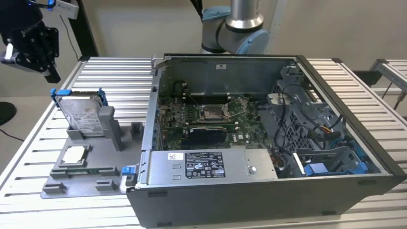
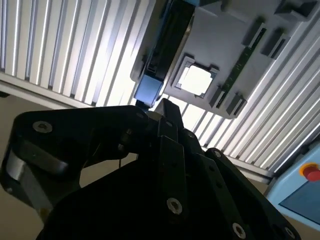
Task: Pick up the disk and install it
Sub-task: 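Pick up the disk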
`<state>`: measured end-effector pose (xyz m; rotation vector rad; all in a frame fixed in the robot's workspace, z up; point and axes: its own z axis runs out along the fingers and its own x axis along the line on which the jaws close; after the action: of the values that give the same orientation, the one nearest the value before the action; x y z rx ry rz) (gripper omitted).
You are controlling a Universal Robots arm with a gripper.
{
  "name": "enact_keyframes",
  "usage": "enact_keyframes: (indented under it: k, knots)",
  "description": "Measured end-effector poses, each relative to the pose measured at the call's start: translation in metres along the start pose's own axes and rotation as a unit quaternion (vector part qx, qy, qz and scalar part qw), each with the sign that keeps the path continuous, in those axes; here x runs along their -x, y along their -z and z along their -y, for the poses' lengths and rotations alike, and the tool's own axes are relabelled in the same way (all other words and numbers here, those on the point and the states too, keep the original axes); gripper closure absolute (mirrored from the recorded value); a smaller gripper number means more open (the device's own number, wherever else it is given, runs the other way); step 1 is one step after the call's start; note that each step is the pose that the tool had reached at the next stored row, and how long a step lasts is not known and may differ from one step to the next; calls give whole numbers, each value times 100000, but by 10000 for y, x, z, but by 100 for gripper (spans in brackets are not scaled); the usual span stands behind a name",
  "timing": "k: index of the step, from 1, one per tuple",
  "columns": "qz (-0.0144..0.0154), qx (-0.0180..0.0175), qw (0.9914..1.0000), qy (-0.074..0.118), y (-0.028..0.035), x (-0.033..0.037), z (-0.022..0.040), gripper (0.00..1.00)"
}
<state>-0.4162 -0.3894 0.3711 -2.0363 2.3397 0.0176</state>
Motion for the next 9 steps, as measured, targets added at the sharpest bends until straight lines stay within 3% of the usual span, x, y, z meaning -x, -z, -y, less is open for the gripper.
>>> enact_keyframes:
  k: [9]
  knots:
    - [96,78,99968,2523,-10,-2,-7,100]
